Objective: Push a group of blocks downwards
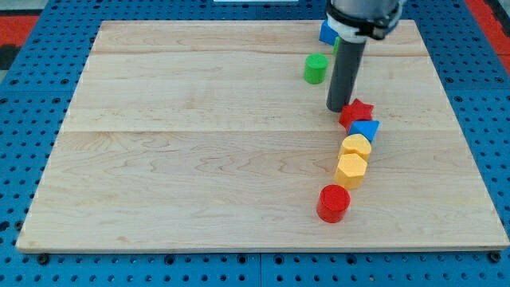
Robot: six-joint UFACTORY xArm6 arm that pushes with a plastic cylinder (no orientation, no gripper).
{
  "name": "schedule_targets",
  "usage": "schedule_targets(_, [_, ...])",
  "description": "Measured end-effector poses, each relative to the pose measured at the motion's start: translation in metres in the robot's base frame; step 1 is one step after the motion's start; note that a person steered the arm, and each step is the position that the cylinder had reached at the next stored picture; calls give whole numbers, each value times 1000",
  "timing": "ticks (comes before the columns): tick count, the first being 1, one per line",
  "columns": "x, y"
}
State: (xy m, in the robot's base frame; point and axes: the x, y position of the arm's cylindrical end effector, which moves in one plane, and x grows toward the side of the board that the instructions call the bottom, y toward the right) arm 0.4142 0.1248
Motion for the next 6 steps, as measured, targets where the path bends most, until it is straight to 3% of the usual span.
schedule_targets(3, [25,129])
schedule_targets(4, [67,66])
schedule_targets(5, [78,11])
schedule_targets(6, [95,42])
